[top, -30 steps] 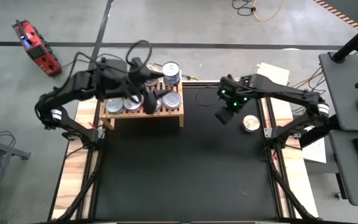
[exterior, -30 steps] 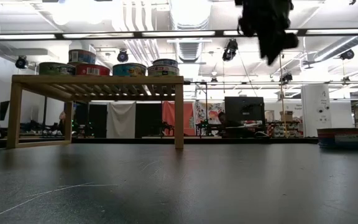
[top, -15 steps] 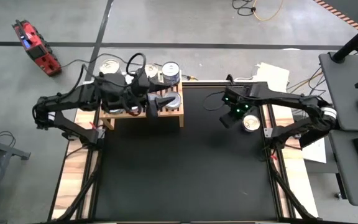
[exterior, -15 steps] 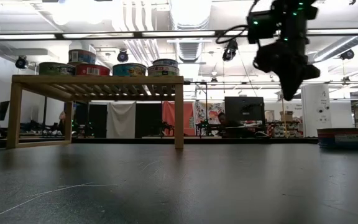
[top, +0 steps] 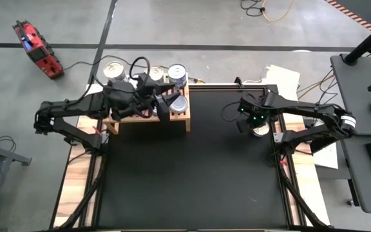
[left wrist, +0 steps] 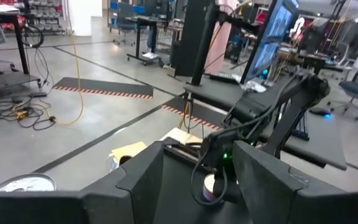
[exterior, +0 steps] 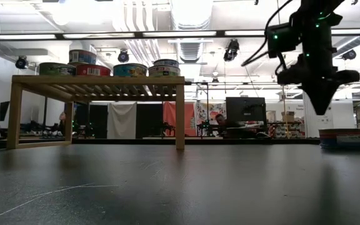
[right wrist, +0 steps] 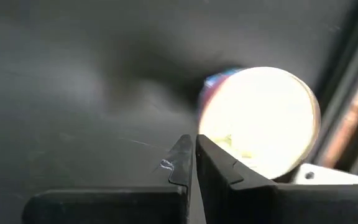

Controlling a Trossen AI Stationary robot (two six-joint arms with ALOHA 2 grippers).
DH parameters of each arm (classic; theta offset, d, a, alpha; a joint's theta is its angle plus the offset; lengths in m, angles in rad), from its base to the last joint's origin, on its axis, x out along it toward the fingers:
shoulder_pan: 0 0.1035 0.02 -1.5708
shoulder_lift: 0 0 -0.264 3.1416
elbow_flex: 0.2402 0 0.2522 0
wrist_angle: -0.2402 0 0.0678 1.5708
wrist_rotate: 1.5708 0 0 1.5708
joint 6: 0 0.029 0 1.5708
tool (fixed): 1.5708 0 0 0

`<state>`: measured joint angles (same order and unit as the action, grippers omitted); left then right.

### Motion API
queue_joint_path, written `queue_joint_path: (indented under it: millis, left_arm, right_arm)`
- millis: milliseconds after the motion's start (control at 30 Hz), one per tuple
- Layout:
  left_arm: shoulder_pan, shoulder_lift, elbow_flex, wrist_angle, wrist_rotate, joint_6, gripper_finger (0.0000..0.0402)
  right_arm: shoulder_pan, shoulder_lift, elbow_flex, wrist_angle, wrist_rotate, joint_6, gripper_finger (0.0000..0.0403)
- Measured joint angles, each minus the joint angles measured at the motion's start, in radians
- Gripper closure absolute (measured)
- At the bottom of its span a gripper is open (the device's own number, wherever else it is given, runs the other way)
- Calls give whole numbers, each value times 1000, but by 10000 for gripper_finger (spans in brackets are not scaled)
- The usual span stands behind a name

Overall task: Stack canned seafood by type on shelf
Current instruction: Stack the blue pink tuna can on top of the other blue pink tuna can on the shelf

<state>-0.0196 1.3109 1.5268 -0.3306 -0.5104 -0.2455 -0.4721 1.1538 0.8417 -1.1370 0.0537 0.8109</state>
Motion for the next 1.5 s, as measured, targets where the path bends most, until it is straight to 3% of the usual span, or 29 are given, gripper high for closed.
queue_joint_path:
  millis: [333,833,1333,1500]
  left_arm:
    - [0,-18,87,-46,-7,31,224]
    - [3,-17,96,-53,-120,53,224]
    - [3,7,95,-51,-136,53,224]
    - [3,20,94,-52,-136,54,224]
  right_arm:
    - [0,-26,-2,-140,77,36,390]
    - [0,-25,-127,-122,114,71,390]
    - [1,-27,-189,5,19,41,390]
    - [7,-28,-187,55,-88,-2,390]
